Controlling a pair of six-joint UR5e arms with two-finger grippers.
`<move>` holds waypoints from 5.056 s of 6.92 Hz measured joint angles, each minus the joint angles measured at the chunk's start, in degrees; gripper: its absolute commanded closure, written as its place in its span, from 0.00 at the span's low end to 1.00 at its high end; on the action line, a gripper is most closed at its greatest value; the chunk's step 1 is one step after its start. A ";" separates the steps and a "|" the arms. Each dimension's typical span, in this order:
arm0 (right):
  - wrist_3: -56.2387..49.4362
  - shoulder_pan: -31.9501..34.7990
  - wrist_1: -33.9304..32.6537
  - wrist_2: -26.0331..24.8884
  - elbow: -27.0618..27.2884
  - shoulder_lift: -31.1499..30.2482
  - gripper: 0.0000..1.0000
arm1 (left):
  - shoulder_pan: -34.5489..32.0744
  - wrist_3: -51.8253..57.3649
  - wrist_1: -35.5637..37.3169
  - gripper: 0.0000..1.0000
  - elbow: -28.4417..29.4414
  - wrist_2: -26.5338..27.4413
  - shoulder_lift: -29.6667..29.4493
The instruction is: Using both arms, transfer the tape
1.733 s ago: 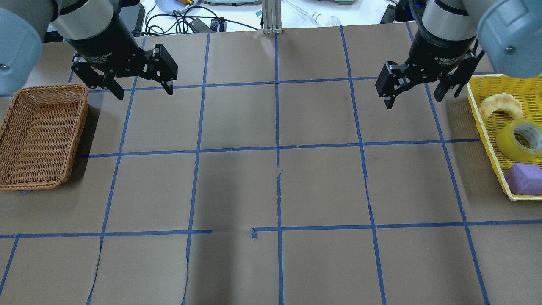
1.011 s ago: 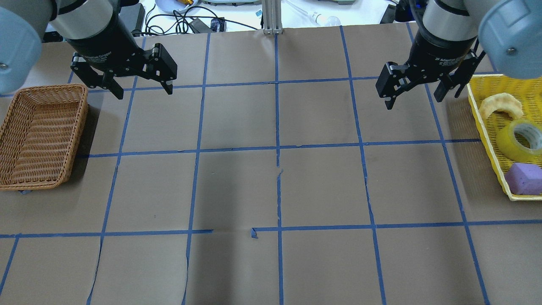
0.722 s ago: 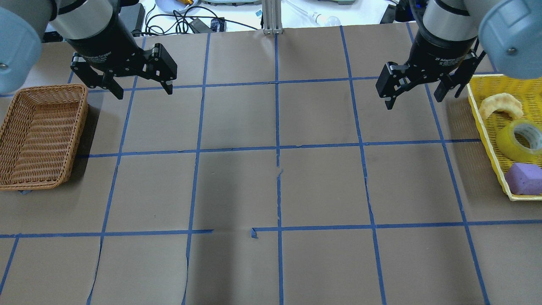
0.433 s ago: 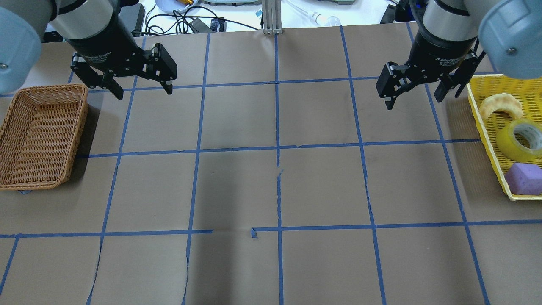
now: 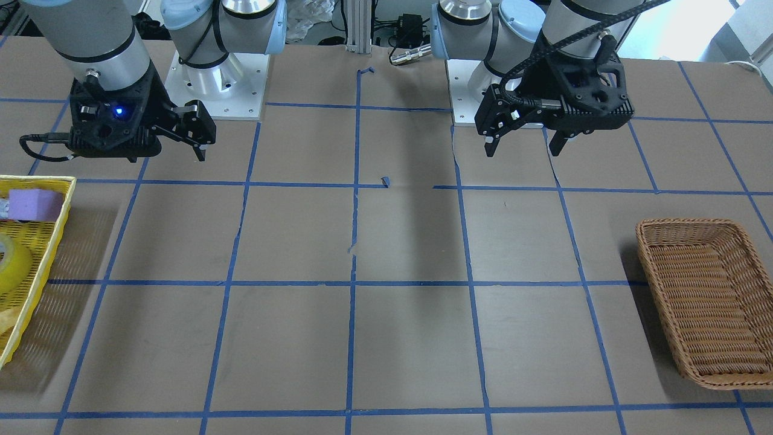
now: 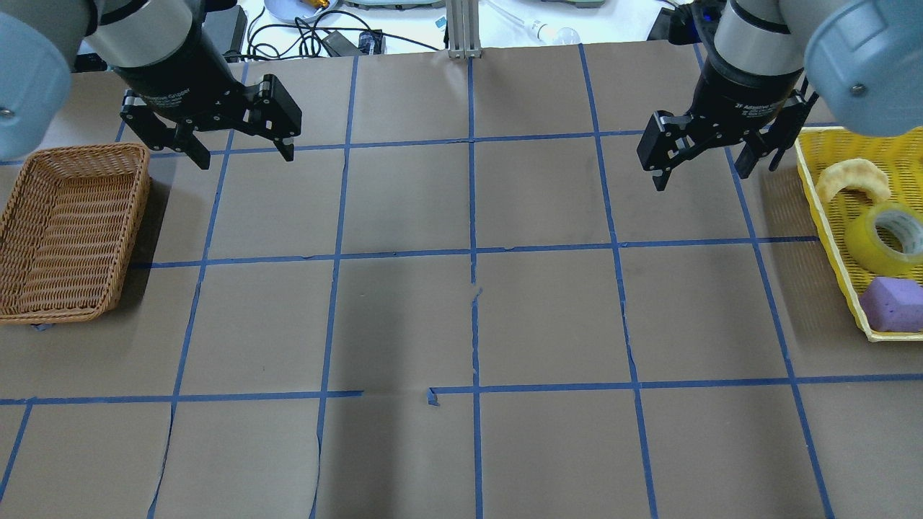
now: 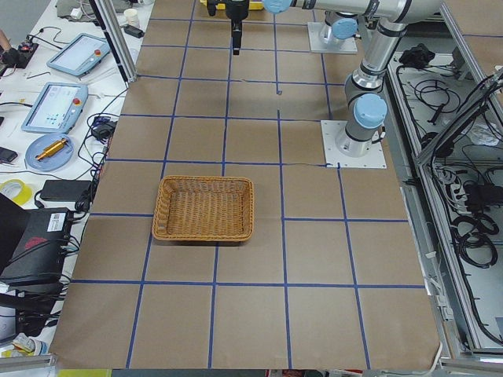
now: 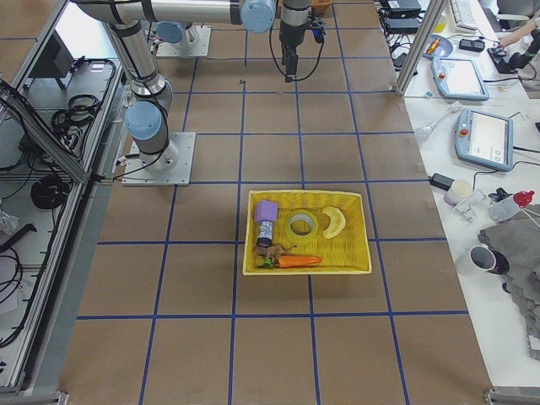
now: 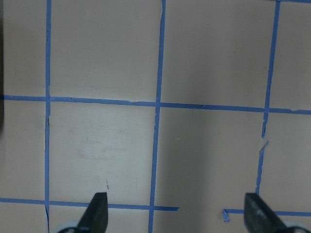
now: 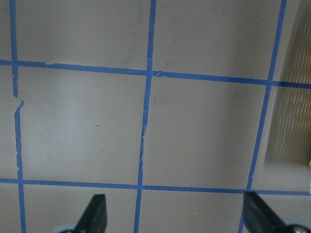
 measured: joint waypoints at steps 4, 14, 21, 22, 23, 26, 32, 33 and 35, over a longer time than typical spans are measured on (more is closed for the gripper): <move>0.12 -0.08 -0.59 -0.20 -0.56 0.22 0.00 | 0.18 0.05 0.02 0.00 -0.01 0.00 0.00; -27.96 -28.68 -16.99 -2.90 -0.16 13.38 0.00 | 0.54 0.06 0.07 0.00 0.06 0.00 0.00; -20.57 -37.16 -29.62 -0.82 3.44 27.45 0.27 | 0.50 0.06 0.07 0.00 -0.02 -0.04 0.08; -20.23 -37.18 -30.44 -0.40 4.46 27.59 0.80 | 0.43 0.06 0.05 0.00 -0.05 -0.05 0.09; -20.55 -37.18 -31.52 -0.63 5.17 27.56 1.00 | 0.37 0.06 0.01 0.00 -0.08 -0.02 0.09; -23.97 -37.18 -32.13 -3.58 5.03 26.80 1.00 | 0.38 0.06 0.00 0.00 -0.11 0.00 0.07; -14.58 -22.12 -16.42 -1.81 0.24 10.95 1.00 | 0.58 0.06 0.01 0.00 -0.04 -0.07 0.09; -4.16 -13.55 -16.32 -1.22 0.01 10.98 1.00 | 0.60 0.08 -0.01 0.00 -0.11 -0.03 0.09; 13.85 1.91 -21.61 -0.58 -0.29 14.65 1.00 | 0.64 0.14 -0.04 0.00 -0.05 0.31 0.00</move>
